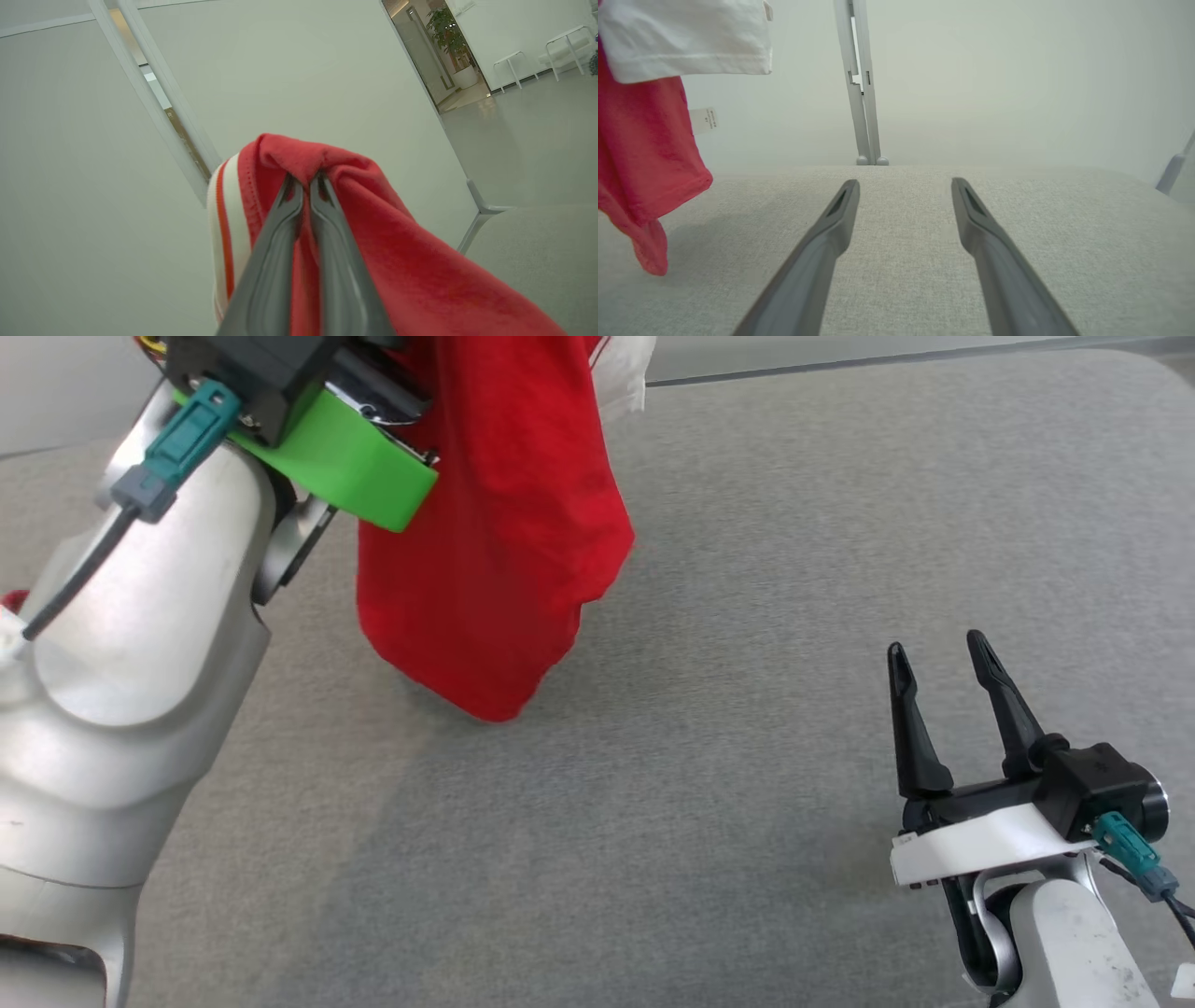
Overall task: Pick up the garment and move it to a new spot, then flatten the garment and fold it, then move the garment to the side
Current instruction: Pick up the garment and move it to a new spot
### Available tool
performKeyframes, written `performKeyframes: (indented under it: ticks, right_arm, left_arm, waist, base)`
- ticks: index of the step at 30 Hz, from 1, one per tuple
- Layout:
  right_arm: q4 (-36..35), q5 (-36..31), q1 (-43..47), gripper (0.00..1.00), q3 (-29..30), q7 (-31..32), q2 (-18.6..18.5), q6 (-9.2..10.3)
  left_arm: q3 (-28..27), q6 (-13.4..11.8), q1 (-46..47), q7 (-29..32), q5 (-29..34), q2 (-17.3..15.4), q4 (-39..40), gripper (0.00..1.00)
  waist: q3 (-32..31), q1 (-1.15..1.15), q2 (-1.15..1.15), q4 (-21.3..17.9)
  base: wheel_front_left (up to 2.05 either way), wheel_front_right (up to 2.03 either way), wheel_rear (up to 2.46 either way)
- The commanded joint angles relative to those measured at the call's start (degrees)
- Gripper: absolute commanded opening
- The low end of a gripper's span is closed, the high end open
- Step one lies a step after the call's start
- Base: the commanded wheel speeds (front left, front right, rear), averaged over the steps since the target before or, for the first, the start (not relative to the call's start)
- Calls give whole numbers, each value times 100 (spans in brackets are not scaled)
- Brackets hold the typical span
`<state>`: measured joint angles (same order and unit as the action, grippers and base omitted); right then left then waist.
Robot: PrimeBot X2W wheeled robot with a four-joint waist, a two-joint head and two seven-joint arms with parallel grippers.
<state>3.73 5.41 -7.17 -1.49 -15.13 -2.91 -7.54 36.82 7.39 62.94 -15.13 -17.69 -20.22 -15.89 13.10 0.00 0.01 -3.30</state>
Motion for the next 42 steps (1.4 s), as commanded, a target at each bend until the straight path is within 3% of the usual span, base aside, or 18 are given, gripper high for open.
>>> performKeyframes:
  ticks: [1, 10, 20, 21, 22, 23, 33, 42]
  right_arm:
    - [-24, 51, 87, 100, 9, -4, 1, 10]
    - [-65, 240, 163, 100, -8, -4, 1, 10]
    - [-53, 161, 163, 100, -38, -4, -1, 10]
    - [-48, 143, 184, 100, -45, -4, 1, 10]
    - [-37, 129, 219, 100, -40, -4, 1, 10]
    - [-22, 114, 246, 100, -45, -4, -1, 10]
    - [115, 36, 553, 100, -138, -3, -3, 10]
    - [199, 46, 955, 100, -138, -3, -4, 10]
  left_arm:
    - [27, 8, -165, -3, -69, 51, -47, 0]
    - [378, 9, -1417, -4, -300, 474, -758, 0]
    - [205, 5, -2972, -4, -259, 1180, -1420, 0]
    - [165, 6, -3041, -4, -275, 1227, -1372, 22]
    - [155, 6, -3140, -3, -288, 1271, -1314, 80]
    - [134, 7, -3220, -4, -286, 1301, -1236, 100]
    - [-742, -12, -4559, -3, -159, 1475, -227, 100]
    - [-2297, -398, -6053, -3, 424, 1549, 871, 100]
  waist:
    - [-269, 0, -1, -804]
    - [-147, 0, -1, -1072]
    - [-106, 0, -1, -938]
    - [-126, 0, -1, -897]
    - [-161, 0, -1, -837]
    - [-195, 0, -1, -790]
    - [-904, 0, -1, -292]
    - [-1343, 0, -1, 243]
  base:
    - [0, 0, 0]
    - [0, 0, 0]
    - [0, 0, 0]
    - [0, 0, 0]
    - [0, 0, 0]
    - [0, 0, 0]
    - [0, 0, 0]
    - [0, 0, 0]
